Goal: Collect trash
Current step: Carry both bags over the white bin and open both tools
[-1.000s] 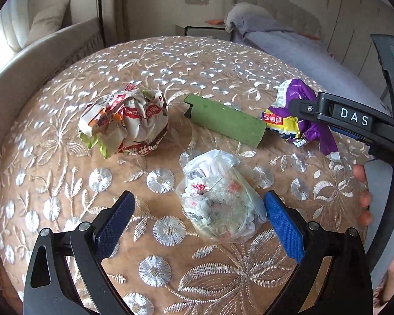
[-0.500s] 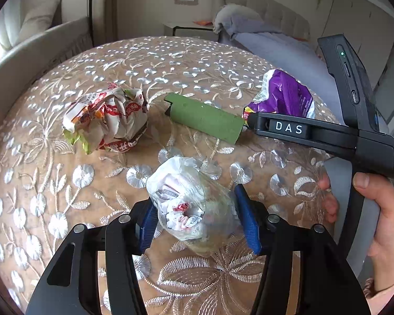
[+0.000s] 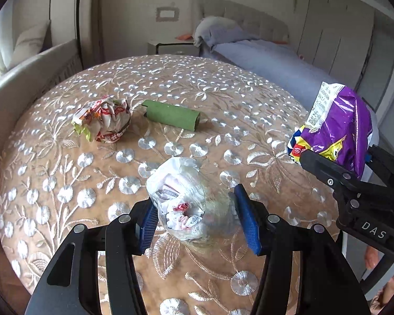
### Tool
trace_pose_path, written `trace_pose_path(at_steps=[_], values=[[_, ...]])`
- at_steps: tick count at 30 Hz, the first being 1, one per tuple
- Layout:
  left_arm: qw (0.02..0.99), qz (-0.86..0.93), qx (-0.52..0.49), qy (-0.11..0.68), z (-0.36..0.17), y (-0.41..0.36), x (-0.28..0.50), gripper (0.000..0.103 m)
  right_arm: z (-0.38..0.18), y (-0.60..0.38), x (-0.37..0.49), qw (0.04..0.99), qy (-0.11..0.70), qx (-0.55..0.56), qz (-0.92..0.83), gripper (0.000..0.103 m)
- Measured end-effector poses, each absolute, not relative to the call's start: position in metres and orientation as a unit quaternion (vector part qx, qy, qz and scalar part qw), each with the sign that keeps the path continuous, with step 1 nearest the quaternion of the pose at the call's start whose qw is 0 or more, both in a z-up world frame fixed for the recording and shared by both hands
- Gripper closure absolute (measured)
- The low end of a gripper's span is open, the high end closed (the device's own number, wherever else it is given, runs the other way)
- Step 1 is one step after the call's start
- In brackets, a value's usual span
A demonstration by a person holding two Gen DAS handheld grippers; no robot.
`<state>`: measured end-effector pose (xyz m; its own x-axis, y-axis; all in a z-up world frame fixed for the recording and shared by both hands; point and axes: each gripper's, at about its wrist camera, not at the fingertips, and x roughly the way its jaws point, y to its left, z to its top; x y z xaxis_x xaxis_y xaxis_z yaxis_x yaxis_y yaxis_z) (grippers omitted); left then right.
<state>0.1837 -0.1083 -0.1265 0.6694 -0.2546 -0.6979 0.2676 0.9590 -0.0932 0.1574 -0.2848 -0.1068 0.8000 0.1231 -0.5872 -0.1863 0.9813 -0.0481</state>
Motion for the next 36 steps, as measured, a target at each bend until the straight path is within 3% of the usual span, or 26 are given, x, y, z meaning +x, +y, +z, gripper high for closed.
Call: trace_pose_path(at_steps=[18,36], values=[[0.901,-0.258,0.091,0.337,-0.113,-0.215,0.108,0.049,-0.112,-0.369,0.045,0.954,0.299,-0.025,-0.017,0.033],[0.835,-0.388,0.219,0.324,-0.144,-0.361,0.061,0.049,-0.137,-0.473,-0.019,0.935,0.326,0.002,-0.137,0.033]])
